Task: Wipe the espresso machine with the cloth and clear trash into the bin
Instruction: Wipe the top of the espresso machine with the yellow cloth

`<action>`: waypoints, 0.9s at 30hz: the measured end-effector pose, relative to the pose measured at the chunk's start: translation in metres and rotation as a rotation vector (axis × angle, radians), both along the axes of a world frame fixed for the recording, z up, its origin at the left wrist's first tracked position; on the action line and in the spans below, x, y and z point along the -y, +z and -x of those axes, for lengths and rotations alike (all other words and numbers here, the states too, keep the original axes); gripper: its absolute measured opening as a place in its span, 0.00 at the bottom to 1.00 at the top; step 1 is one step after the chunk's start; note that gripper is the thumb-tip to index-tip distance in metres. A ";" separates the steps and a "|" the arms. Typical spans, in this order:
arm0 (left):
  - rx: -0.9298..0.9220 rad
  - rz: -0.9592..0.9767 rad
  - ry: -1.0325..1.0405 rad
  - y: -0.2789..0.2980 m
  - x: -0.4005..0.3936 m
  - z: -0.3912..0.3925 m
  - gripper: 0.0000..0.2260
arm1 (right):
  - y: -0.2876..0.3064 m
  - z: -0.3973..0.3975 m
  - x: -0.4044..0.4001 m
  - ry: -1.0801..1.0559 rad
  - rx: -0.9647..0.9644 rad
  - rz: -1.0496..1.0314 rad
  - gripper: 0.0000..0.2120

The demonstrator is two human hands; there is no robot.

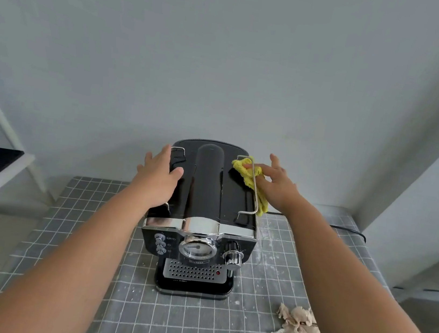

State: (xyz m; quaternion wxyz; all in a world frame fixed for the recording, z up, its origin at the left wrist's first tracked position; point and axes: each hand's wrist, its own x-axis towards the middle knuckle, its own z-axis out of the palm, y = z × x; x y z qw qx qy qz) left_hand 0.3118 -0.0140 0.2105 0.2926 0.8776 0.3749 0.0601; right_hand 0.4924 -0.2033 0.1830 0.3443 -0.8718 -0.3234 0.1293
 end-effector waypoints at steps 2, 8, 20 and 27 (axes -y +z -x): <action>0.004 0.005 0.001 -0.001 0.000 0.000 0.27 | -0.002 0.000 -0.005 -0.081 0.060 0.069 0.16; 0.016 0.001 0.020 -0.001 0.000 -0.003 0.28 | -0.011 0.023 0.011 0.001 -0.040 -0.174 0.14; 0.001 -0.069 -0.024 0.010 0.011 0.000 0.26 | -0.008 -0.010 -0.030 -0.148 -0.366 -0.367 0.12; 0.008 -0.048 -0.007 0.012 0.013 0.002 0.27 | -0.018 0.013 -0.021 -0.402 -0.473 -0.337 0.17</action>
